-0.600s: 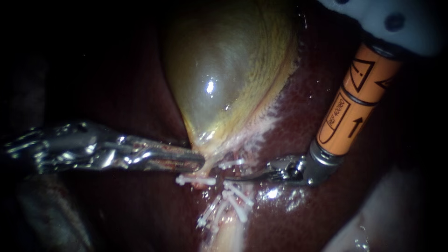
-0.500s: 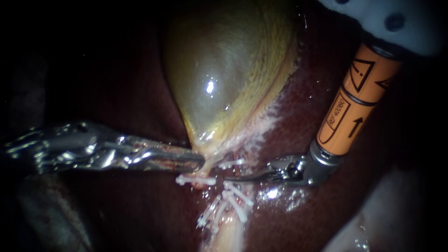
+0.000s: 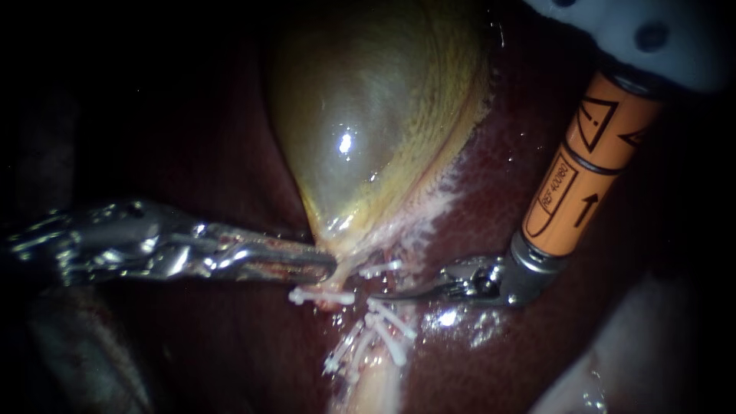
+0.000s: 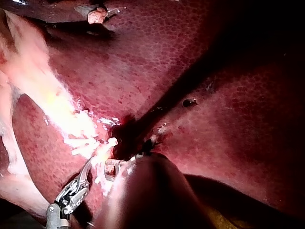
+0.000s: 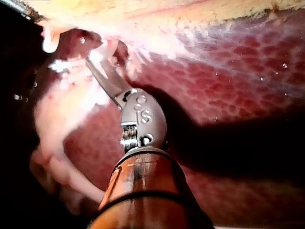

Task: Go back from the cut right tube

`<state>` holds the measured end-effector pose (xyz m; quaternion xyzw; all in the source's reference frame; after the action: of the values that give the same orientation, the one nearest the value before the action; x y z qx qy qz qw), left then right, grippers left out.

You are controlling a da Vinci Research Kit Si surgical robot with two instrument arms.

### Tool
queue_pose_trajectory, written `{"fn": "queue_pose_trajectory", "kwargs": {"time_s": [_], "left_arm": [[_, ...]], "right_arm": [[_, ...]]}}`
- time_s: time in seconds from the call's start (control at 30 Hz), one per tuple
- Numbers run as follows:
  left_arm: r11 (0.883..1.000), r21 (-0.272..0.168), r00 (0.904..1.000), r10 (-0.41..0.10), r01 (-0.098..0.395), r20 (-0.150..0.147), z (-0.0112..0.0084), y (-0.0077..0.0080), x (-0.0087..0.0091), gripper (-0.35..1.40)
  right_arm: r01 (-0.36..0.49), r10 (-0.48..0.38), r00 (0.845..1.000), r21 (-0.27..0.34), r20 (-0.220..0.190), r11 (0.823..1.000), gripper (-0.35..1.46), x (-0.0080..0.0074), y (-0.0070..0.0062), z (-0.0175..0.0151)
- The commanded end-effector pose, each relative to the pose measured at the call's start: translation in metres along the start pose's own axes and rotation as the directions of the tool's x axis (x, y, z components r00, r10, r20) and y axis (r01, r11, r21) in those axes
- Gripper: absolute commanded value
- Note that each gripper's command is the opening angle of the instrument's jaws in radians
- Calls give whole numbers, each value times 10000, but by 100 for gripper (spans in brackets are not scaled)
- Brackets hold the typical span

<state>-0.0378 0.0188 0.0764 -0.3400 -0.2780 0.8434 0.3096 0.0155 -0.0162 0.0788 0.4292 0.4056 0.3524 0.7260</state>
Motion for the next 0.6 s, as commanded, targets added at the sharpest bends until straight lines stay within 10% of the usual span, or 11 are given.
{"fn": "queue_pose_trajectory", "kwargs": {"time_s": [0.03,0.6], "left_arm": [[10000,0,10000,1,-1,-1,0,0,0,-35],[10000,-2,10000,3,-3,-1,1,-1,0,-35]], "right_arm": [[160,-160,9999,-10,3,9999,56,0,1,-1],[1735,-1736,9848,44,102,9848,81,0,4,-25]]}}
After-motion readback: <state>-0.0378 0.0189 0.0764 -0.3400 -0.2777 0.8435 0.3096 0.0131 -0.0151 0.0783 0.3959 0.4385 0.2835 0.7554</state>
